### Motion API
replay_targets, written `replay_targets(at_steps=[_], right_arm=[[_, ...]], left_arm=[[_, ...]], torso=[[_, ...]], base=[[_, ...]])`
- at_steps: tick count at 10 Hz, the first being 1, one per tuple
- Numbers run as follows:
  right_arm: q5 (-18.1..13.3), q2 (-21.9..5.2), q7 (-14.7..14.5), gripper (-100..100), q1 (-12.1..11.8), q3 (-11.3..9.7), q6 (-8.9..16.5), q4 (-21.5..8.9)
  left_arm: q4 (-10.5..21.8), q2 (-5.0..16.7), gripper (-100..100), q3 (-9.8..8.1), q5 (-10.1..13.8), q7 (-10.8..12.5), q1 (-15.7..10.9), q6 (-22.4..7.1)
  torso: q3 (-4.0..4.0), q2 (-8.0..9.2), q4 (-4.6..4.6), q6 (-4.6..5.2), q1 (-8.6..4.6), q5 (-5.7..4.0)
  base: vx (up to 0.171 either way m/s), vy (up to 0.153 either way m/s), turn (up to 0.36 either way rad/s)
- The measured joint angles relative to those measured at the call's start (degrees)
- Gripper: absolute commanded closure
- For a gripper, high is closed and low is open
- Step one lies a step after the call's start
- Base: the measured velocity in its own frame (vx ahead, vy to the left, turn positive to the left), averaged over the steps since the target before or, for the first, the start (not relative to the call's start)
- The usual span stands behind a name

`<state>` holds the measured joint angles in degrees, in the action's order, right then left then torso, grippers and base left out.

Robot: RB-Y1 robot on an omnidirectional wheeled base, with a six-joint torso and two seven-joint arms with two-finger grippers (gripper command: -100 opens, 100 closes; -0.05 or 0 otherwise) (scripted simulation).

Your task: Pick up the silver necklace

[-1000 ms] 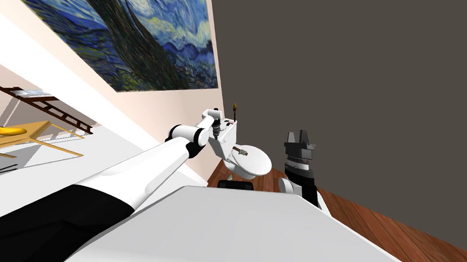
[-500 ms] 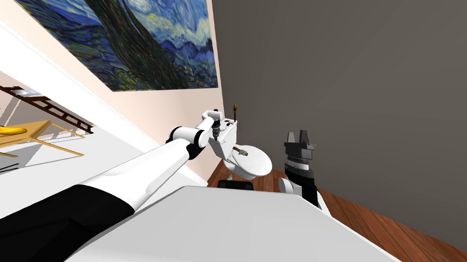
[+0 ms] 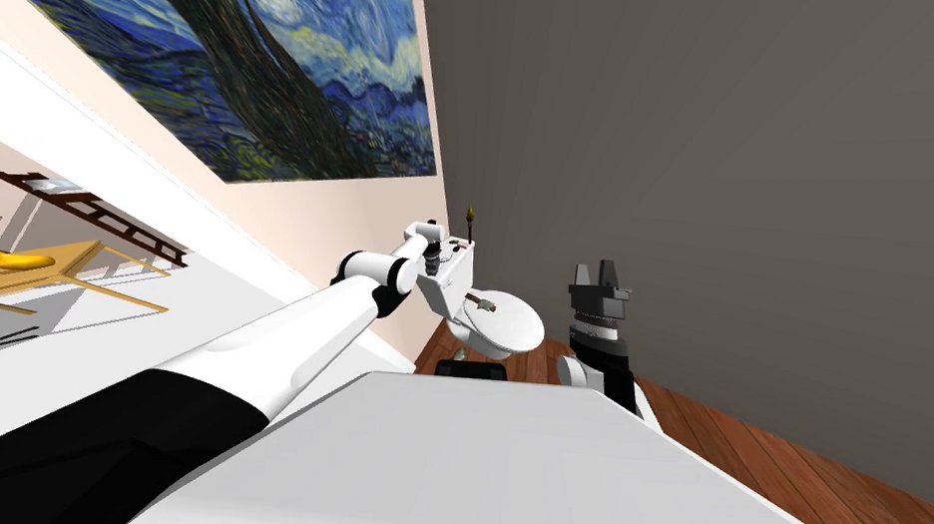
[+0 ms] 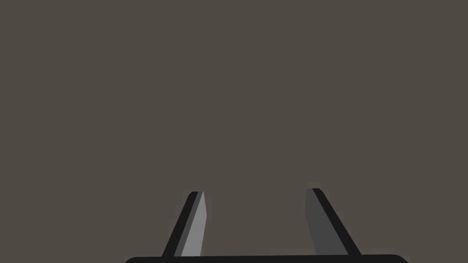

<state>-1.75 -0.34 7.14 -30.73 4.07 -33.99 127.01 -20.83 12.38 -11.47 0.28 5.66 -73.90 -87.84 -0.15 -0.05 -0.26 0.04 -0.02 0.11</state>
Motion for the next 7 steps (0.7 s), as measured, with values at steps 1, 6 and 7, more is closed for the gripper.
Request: replay_targets(at_steps=[1, 6, 7], right_arm=[[0.0, 0.0, 0.0, 0, 0.0, 0.0, 0.0, 0.0], [0.0, 0.0, 0.0, 0, 0.0, 0.0, 0.0, 0.0], [0.0, 0.0, 0.0, 0, 0.0, 0.0, 0.0, 0.0]], left_arm=[[0.01, -0.05, 100, 0.01, 0.01, -0.04, 0.01, -0.01], [0.03, 0.01, 100, -0.15, 0.01, 0.04, -0.96, -1.11], [-0.12, -0.01, 0, -0.15, 0.0, 0.06, -0.96, -1.35]], torso=[[0.0, -0.02, 0.01, -0.03, 0.0, -0.01], [0.01, -0.01, 0.02, -0.09, 0.01, -0.01], [0.0, -0.02, 0.01, -0.1, 0.02, 0.0]], base=[[0.0, 0.0, 0.0], [0.0, 0.0, 0.0], [0.0, 0.0, 0.0]])
